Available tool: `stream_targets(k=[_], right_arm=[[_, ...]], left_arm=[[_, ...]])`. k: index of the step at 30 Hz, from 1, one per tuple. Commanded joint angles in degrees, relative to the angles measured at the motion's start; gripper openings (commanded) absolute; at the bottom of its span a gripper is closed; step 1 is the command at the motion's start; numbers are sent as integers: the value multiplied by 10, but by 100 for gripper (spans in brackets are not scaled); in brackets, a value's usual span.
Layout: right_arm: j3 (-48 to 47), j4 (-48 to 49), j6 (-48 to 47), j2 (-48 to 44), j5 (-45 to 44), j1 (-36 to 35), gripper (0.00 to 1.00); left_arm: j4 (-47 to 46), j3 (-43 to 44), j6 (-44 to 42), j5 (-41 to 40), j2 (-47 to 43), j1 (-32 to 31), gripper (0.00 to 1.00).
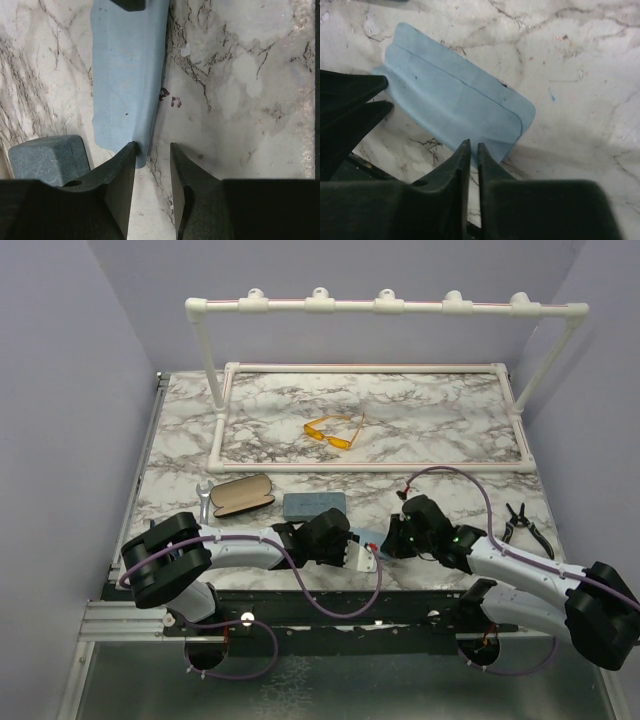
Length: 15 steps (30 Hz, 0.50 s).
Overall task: Organize the sunglasses
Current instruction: Fold the glasses cleaning cloth at the center of the board.
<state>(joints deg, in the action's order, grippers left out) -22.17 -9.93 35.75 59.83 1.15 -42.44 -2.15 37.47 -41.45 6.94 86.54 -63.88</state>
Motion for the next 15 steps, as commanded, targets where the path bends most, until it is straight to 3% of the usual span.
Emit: stream_targets(k=[1, 3, 6, 15], right_arm=[[-31, -101, -22, -12, 36, -3, 23], [-50, -138, -30, -16, 26, -3, 35], [-62, -158, -48, -31, 15, -3, 46], [-31, -100, -31, -34, 10, -24, 49]], left_arm=[[-7, -6, -9, -38, 6, -4, 34], [-7, -6, -10, -43, 4, -4, 34], [-3, -6, -10, -43, -1, -4, 33], [35, -6, -36, -10, -30, 8, 28]])
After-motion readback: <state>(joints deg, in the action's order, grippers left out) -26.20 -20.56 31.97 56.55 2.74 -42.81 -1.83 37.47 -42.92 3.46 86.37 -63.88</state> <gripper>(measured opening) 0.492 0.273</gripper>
